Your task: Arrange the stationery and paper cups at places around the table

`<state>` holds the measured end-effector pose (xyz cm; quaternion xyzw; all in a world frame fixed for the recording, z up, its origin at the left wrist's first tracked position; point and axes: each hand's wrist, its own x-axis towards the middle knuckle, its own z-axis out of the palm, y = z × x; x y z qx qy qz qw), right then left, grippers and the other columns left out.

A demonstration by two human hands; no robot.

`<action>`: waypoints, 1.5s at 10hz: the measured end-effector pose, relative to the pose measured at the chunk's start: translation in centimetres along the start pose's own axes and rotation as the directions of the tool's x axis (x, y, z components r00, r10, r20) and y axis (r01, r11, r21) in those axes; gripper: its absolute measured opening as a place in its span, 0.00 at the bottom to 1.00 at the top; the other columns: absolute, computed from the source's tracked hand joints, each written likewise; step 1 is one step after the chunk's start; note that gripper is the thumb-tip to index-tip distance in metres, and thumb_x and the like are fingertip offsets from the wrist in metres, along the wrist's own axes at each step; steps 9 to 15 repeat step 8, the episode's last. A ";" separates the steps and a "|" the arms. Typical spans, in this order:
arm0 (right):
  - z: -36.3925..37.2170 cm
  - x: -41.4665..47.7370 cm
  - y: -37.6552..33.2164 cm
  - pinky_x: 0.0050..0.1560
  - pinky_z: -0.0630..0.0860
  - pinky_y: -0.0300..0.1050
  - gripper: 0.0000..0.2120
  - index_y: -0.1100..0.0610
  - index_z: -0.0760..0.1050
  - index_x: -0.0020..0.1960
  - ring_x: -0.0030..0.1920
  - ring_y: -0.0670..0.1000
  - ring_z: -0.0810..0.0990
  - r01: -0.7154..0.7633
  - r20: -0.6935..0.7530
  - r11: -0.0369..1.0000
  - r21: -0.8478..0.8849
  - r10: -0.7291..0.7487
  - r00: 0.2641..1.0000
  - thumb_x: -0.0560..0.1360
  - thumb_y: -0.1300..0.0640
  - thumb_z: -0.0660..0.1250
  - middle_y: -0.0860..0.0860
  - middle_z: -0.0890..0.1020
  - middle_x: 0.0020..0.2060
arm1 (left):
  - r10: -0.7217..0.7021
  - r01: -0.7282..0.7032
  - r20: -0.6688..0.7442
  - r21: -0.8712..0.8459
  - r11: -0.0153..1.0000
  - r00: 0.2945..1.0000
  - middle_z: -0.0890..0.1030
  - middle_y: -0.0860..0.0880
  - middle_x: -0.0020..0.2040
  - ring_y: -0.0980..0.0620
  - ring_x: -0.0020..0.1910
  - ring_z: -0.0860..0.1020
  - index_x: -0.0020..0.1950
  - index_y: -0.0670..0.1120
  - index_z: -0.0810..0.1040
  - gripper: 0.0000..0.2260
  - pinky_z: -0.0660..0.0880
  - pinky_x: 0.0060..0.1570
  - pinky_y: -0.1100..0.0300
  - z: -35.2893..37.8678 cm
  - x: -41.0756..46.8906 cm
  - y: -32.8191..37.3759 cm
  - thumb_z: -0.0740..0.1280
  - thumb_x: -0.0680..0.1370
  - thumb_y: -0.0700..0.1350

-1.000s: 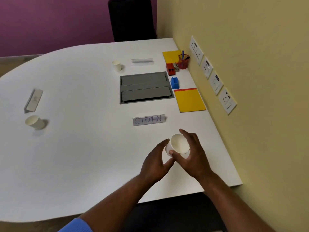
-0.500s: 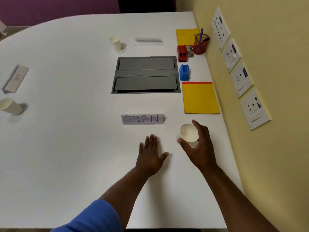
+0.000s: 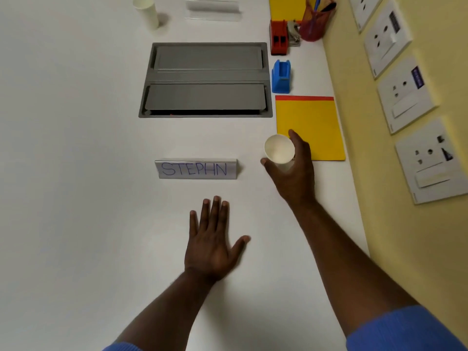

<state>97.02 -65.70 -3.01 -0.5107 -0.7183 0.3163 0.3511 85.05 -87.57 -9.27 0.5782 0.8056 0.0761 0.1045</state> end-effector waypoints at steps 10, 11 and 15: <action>2.4 1.9 1.3 0.70 0.72 0.58 0.46 0.60 0.61 0.79 0.73 0.57 0.68 0.026 0.008 0.999 -0.020 -0.026 1.000 0.69 0.47 0.80 0.58 0.69 0.73 | -0.001 0.002 -0.041 0.013 1.000 0.999 0.45 0.48 0.85 0.45 0.84 0.43 0.85 0.47 0.46 0.42 0.44 0.79 0.40 0.5 0.3 -0.3 0.52 0.80 0.72; 2.4 1.9 1.3 0.70 0.72 0.58 0.46 0.60 0.61 0.79 0.73 0.57 0.68 0.026 0.008 0.999 -0.020 -0.026 1.000 0.69 0.47 0.80 0.58 0.69 0.73 | -0.001 0.002 -0.041 0.013 1.000 0.999 0.45 0.48 0.85 0.45 0.84 0.43 0.85 0.47 0.46 0.42 0.44 0.79 0.40 0.5 0.3 -0.3 0.52 0.80 0.72; 2.4 1.9 1.3 0.70 0.72 0.58 0.46 0.60 0.61 0.79 0.73 0.57 0.68 0.026 0.008 0.999 -0.020 -0.026 1.000 0.69 0.47 0.80 0.58 0.69 0.73 | -0.001 0.002 -0.041 0.013 1.000 0.999 0.45 0.48 0.85 0.45 0.84 0.43 0.85 0.47 0.46 0.42 0.44 0.79 0.40 0.5 0.3 -0.3 0.52 0.80 0.72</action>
